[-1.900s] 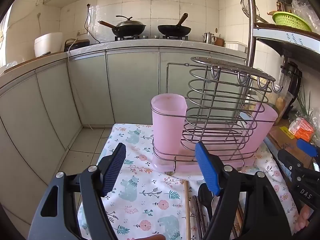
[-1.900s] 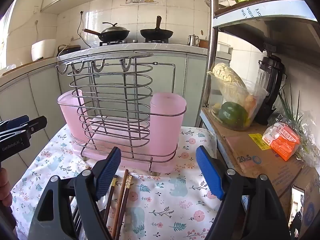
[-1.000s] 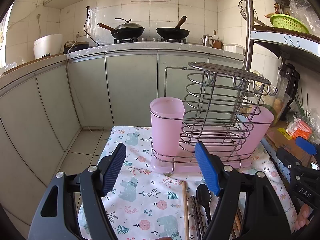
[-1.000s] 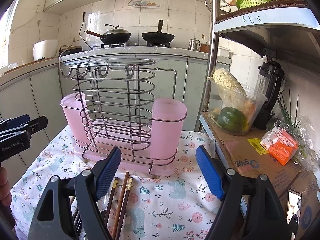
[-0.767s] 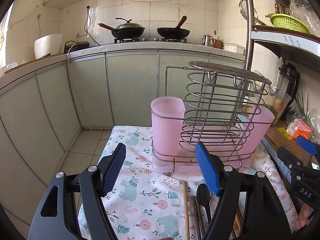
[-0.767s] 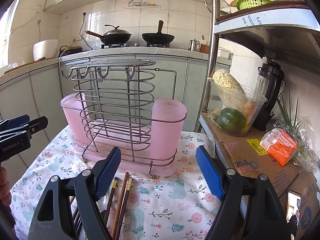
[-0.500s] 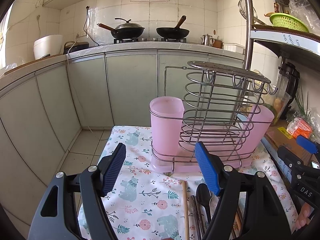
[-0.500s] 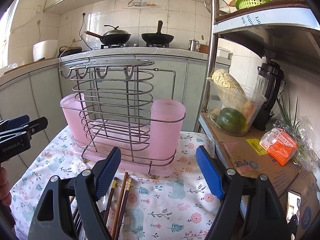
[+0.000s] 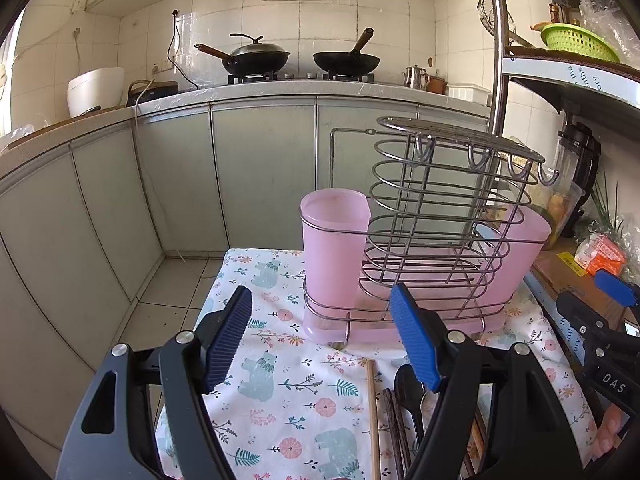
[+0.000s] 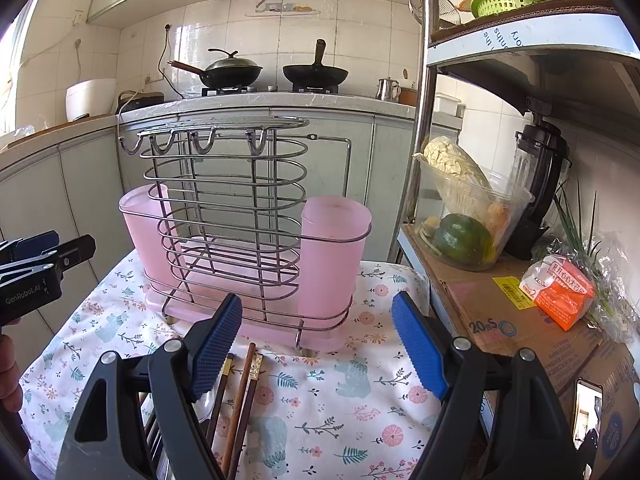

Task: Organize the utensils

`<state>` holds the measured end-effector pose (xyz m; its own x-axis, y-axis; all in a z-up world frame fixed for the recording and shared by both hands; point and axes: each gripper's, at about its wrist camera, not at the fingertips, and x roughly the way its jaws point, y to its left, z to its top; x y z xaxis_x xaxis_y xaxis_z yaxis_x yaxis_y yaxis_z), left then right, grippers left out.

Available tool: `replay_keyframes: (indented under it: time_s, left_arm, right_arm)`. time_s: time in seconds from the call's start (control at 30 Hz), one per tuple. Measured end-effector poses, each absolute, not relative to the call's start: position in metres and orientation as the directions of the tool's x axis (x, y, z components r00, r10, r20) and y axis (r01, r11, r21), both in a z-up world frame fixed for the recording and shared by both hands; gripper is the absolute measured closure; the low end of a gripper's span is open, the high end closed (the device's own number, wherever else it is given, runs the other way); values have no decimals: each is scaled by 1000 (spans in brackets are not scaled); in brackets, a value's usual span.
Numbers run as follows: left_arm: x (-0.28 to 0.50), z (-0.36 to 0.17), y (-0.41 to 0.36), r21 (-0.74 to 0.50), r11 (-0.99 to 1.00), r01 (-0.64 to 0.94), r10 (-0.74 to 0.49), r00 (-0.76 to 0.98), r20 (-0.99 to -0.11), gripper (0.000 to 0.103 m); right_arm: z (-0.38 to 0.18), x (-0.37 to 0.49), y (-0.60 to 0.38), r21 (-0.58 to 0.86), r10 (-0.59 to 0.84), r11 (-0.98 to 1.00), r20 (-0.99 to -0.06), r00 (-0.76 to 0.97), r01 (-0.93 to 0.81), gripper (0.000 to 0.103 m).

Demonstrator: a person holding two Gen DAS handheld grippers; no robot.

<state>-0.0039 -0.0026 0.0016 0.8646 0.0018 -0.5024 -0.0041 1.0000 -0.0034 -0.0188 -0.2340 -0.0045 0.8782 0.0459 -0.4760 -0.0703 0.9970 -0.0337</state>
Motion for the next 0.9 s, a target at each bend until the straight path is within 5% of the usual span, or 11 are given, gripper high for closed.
replay_keyframes:
  time_s: [0.57, 0.9]
  left_arm:
    - [-3, 0, -2, -3, 1000, -5, 3, 861, -508, 31]
    - [-3, -9, 9, 14, 1000, 17, -7, 841, -540, 31]
  right_arm:
    - [-6, -18, -234, -31, 59, 996, -483, 874, -84, 27]
    - [-19, -12, -238, 8, 105, 993, -556, 824, -121, 39]
